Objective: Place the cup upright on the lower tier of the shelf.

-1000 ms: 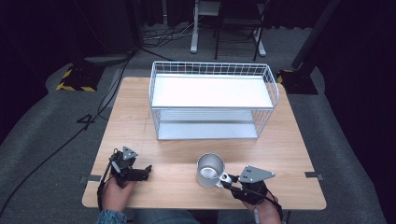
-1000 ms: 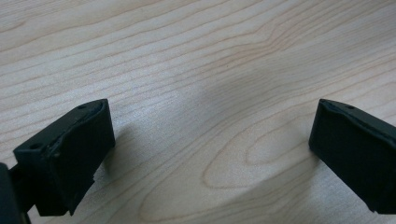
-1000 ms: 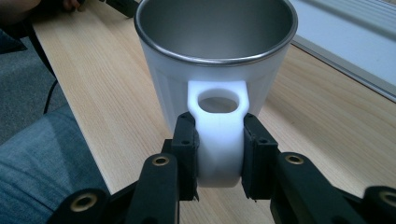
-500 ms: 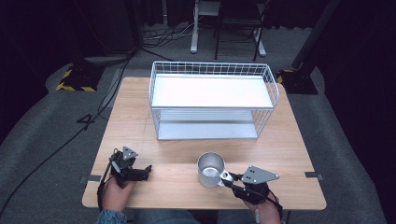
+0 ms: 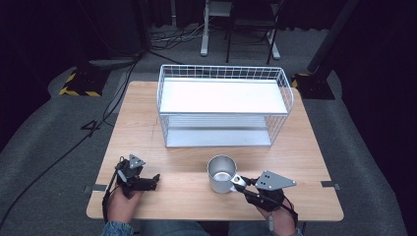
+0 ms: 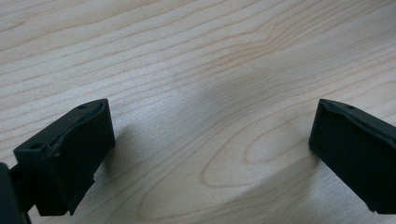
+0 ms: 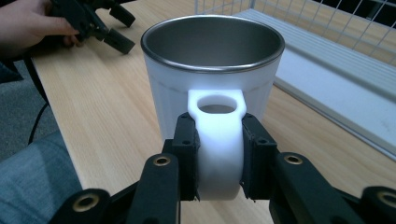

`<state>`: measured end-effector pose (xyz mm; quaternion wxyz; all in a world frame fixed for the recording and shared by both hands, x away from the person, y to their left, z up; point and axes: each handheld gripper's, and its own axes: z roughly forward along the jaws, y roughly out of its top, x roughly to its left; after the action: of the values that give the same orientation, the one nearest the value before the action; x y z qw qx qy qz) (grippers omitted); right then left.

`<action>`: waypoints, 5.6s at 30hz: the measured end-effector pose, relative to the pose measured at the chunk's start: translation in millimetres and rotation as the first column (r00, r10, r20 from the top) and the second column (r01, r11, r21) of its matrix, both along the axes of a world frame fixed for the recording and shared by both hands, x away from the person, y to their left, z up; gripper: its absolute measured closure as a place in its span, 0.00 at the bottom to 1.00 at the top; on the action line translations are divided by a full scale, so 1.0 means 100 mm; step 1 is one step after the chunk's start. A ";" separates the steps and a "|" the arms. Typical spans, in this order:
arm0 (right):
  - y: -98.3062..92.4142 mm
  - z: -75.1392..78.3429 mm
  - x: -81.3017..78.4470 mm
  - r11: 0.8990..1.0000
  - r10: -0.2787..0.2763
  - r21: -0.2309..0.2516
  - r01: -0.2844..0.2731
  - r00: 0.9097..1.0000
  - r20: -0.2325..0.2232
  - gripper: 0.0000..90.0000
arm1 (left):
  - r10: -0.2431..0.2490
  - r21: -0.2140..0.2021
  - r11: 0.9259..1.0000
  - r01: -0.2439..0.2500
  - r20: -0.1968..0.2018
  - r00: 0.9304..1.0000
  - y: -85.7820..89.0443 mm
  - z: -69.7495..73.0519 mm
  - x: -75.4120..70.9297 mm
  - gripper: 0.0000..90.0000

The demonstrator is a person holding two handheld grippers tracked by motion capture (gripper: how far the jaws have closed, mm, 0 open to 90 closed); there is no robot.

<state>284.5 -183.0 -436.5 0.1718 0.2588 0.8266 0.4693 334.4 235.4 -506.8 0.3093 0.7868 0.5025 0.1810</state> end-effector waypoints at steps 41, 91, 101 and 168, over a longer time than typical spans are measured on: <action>0.21 0.30 1.05 0.980 -0.184 0.092 0.179 0.982 0.048 0.80 | -0.024 -0.004 1.000 0.024 0.000 1.000 0.01 0.00 -0.01 0.01; 0.35 -0.18 1.80 0.937 -0.339 0.114 0.331 0.939 0.055 0.79 | -0.024 -0.003 1.000 0.024 0.000 1.000 0.01 0.00 0.00 0.01; 0.32 -0.23 1.78 0.938 -0.336 0.112 0.329 0.941 0.048 0.79 | -0.024 -0.003 1.000 0.024 -0.001 1.000 0.01 0.00 0.00 0.01; -1.01 0.31 0.87 0.960 -0.278 0.032 0.280 0.959 -0.046 0.22 | -0.025 -0.003 1.000 0.025 -0.003 1.000 0.00 0.00 -0.05 0.01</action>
<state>371.2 -284.1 -405.5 0.2142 0.3856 0.7762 0.4504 329.7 235.4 -506.9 0.3119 0.7927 0.4935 0.1752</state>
